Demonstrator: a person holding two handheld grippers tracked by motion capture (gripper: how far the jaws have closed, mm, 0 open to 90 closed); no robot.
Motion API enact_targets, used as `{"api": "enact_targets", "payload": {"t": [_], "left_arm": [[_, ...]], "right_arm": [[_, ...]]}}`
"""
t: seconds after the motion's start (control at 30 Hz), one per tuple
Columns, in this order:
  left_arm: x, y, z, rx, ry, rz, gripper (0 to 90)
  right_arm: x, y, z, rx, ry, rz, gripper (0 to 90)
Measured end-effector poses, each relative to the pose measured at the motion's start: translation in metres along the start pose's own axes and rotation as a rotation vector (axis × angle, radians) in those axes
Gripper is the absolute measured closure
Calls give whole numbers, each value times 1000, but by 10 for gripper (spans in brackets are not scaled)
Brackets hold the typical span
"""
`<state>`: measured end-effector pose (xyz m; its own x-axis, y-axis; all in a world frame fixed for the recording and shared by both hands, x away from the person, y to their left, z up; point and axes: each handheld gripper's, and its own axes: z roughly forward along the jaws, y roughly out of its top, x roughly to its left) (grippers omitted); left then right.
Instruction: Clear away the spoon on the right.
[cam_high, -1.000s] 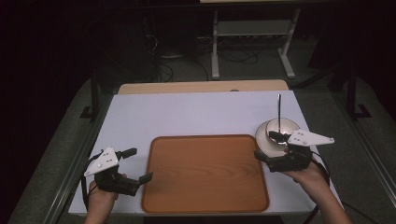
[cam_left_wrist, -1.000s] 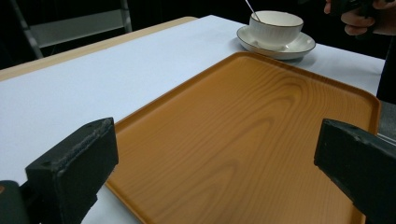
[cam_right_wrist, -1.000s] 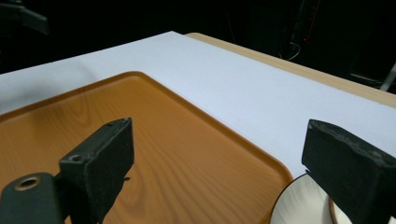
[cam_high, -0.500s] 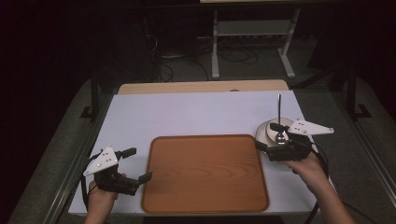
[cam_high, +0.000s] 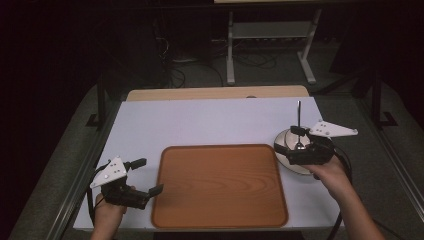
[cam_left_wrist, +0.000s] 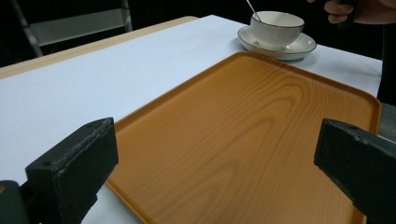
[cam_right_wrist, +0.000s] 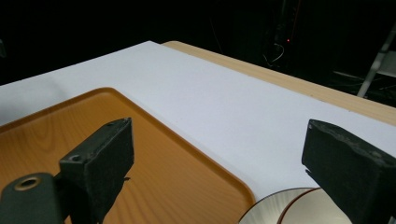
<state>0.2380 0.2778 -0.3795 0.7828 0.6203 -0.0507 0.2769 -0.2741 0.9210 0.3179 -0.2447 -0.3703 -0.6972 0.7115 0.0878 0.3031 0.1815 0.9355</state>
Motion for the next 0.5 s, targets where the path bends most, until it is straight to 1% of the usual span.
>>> {"api": "enact_targets", "payload": {"t": [0.23, 0.33, 0.5], "left_arm": [[0, 0, 0, 1, -1, -3, 0], [0, 0, 0, 1, -1, -4, 0], [0, 0, 0, 1, -1, -4, 0]], "right_arm": [[-7, 6, 2, -8, -16, 0, 84], [-10, 8, 2, -2, -24, -6, 85], [-17, 13, 3, 5, -27, 0, 85]]}}
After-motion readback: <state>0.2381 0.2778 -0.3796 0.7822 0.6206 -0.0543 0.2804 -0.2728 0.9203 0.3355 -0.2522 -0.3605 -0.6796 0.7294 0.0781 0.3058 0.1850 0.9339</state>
